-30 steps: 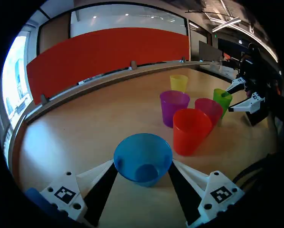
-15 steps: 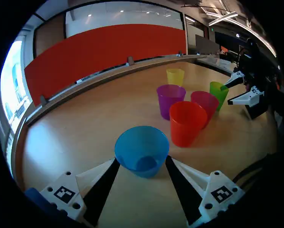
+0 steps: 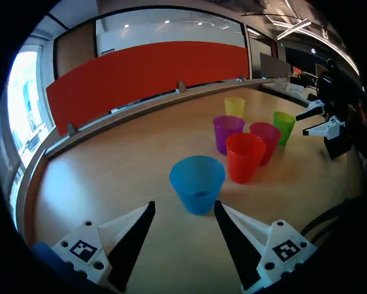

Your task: Pour water

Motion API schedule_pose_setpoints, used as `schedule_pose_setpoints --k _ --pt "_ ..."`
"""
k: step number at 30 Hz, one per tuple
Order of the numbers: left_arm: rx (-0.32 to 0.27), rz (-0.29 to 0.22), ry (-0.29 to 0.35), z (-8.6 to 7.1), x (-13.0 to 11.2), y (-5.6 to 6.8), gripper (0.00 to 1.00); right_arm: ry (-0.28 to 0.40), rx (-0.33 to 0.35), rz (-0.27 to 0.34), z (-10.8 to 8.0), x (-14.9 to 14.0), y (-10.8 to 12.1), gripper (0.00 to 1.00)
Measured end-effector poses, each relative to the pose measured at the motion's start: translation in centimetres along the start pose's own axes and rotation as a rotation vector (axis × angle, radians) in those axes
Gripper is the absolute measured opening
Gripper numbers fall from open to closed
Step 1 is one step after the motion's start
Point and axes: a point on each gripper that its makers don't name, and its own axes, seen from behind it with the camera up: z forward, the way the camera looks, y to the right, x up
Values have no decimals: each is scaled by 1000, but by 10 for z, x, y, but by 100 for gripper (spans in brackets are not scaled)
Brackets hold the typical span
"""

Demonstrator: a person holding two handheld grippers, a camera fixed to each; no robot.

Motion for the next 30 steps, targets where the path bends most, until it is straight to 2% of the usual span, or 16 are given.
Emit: schedule_pose_setpoints --k 9,13,17,23,30 --pt "87 -33 108 -31 14 -18 88 86 -103 36 -22 12 10 100" --pt "127 -65 154 -42 17 -28 88 141 -159 49 -29 24 19 100" --pt "163 -111 211 -55 23 -40 88 214 -228 72 -35 38 34 100" --pt "247 -167 303 -77 32 -67 88 326 -315 104 -46 62 56 100" --pt "319 -240 409 -98 42 -89 88 480 -384 117 -62 95 68 100"
